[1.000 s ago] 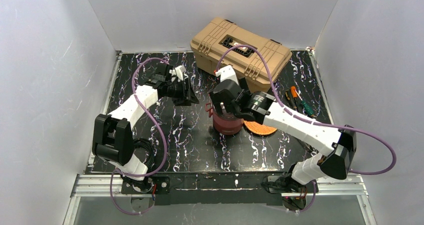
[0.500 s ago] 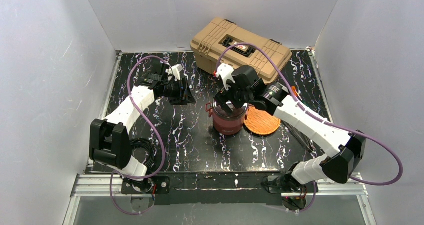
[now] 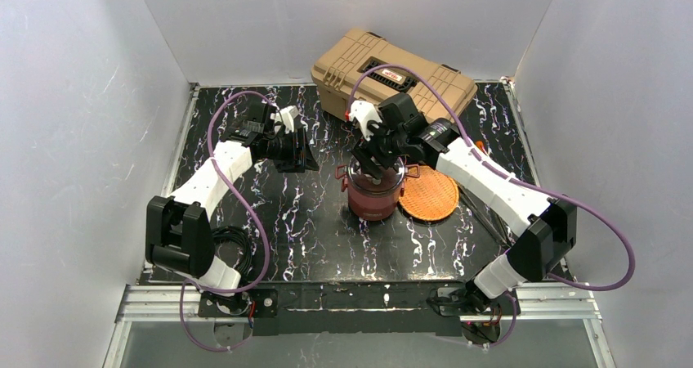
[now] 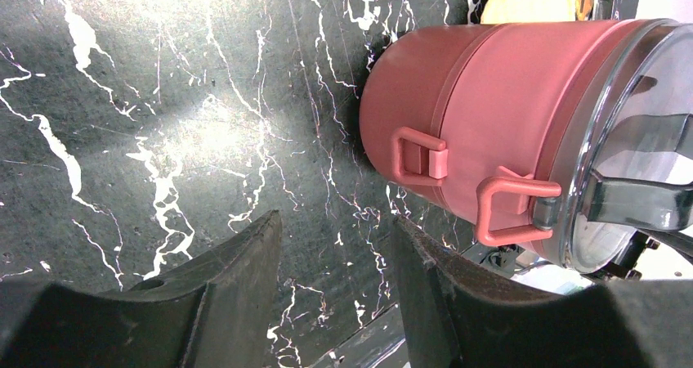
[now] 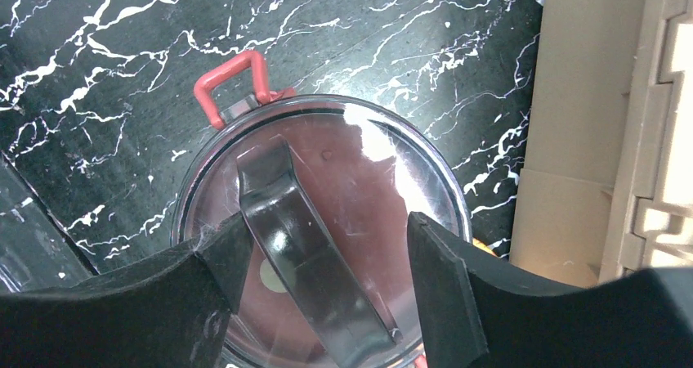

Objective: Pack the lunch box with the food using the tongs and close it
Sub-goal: Close the fastener on the packing box.

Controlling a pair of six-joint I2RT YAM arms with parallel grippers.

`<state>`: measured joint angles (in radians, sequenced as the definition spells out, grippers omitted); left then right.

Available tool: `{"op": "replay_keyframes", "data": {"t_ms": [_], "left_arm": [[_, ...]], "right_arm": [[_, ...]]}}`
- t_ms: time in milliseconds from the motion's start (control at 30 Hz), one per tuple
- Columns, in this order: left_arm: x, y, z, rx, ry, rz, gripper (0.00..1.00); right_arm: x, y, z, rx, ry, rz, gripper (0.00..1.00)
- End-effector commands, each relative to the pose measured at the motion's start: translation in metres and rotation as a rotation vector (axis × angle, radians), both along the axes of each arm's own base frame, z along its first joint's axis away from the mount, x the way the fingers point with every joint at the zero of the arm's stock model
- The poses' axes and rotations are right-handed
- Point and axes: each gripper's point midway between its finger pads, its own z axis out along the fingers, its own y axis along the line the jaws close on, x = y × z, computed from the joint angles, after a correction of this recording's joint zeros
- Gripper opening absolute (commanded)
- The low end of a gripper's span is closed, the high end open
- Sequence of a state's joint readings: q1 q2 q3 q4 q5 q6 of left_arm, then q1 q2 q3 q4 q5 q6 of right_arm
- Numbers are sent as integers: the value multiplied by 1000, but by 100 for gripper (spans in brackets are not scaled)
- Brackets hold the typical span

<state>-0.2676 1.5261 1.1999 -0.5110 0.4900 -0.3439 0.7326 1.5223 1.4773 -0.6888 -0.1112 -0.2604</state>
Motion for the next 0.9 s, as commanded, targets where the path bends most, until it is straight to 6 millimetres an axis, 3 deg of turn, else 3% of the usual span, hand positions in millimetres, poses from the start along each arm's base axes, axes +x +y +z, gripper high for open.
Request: {"op": "replay_keyframes", "data": {"t_ms": [0, 433, 533, 867], "left_arm": [[-3, -2, 24, -23, -54, -23, 50], [-4, -6, 26, -51, -47, -39, 50], [-5, -8, 28, -59, -52, -44, 50], [-6, -10, 29, -75, -51, -53, 50]], "right_arm": [[4, 8, 16, 37, -26, 35, 74], [2, 9, 17, 56, -17, 27, 72], [0, 10, 23, 75, -23, 27, 76], [-1, 8, 52, 142, -71, -2, 76]]}}
